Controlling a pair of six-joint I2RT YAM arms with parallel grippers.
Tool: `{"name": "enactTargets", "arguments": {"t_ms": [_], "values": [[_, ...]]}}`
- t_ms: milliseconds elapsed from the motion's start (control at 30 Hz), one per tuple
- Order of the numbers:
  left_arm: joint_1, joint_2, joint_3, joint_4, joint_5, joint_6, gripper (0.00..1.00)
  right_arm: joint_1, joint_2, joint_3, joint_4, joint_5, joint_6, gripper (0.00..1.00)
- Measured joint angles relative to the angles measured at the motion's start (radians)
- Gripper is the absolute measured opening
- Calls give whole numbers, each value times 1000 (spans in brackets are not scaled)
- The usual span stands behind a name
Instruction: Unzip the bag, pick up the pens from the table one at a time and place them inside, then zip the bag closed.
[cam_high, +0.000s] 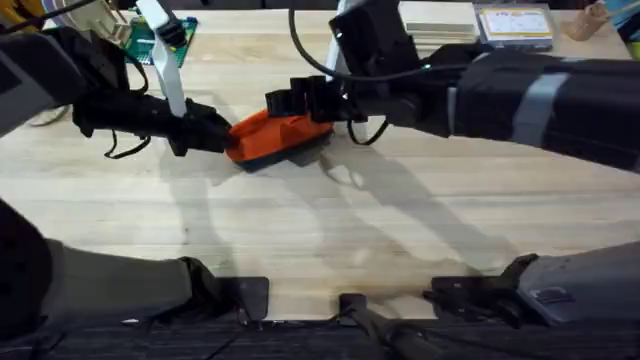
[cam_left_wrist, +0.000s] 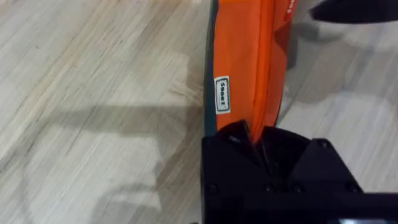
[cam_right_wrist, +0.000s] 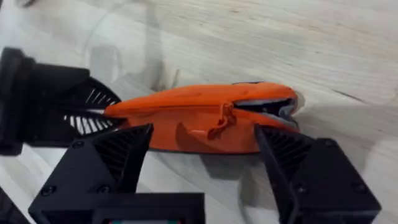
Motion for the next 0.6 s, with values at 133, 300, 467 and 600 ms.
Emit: {"name": "enactTargets", "arguments": {"t_ms": [133,300,467,600], "values": [[0,0,0,3,0,0,42,0,31,0,36,15,43,905],[0,0,0,7,-1,0,42,-1,43,0,40,44,52,638],[0,0,0,10,-4,0,42,-4,43,0,33,77,59,247],[3,0,0,13,-4,0,42,-9,43,0,31,90,59,35]]}}
